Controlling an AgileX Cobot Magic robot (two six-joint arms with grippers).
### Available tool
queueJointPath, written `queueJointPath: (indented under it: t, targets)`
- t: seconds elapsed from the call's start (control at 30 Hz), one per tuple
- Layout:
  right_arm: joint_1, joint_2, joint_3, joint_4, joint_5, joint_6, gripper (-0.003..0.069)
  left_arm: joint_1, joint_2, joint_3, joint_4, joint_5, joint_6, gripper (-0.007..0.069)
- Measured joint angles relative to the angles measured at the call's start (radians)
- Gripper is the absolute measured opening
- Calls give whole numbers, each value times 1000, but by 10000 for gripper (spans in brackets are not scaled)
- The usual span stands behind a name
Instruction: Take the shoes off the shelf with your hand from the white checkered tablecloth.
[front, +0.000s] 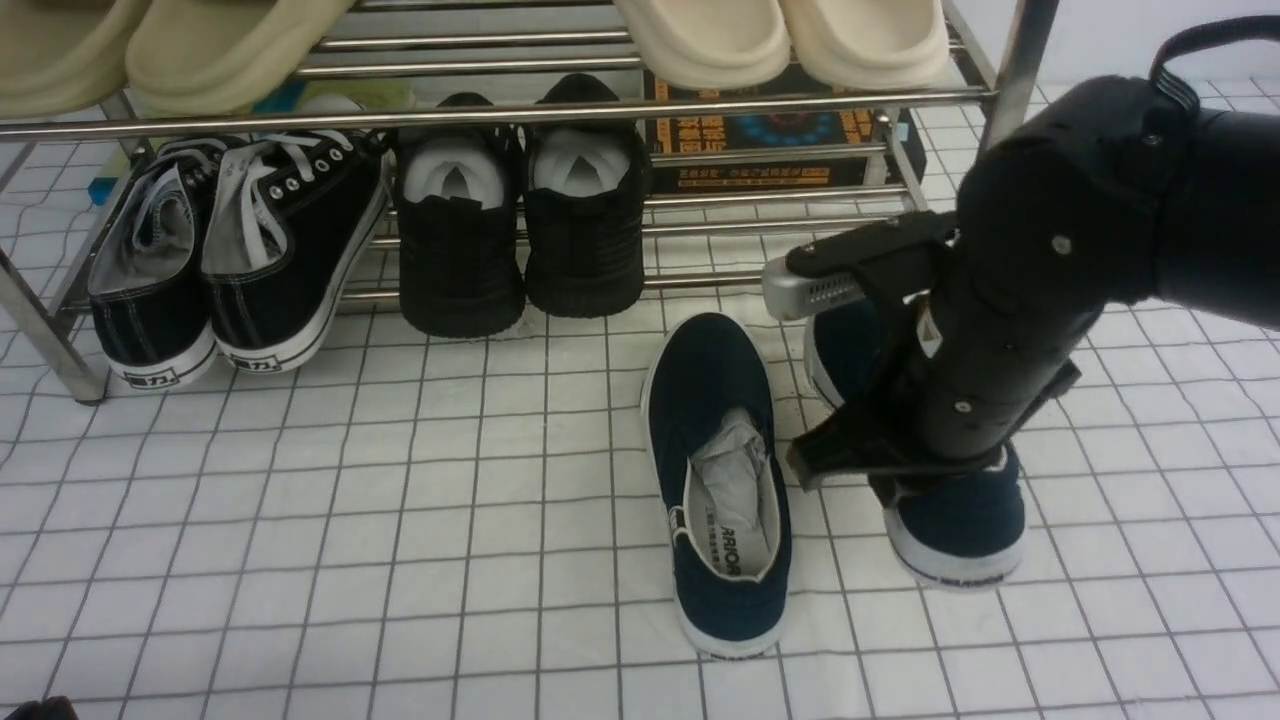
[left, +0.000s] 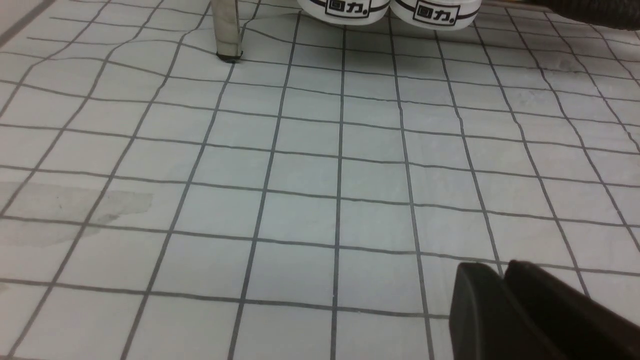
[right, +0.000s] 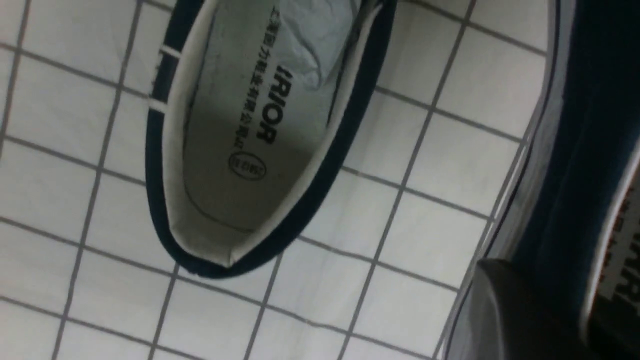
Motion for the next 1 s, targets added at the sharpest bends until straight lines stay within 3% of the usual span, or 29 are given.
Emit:
queueJointPath:
  t: [0.5,0.87,1.0]
  targets:
    - [17,148,4,43,-156,72,43,0,0,0,0,0,0,92]
    - [6,155,3,-29,-144,94,237,0,0,0,0,0,0,92]
    - [6,147,3,-29,-110,86,269,0,0,0,0,0,0,92]
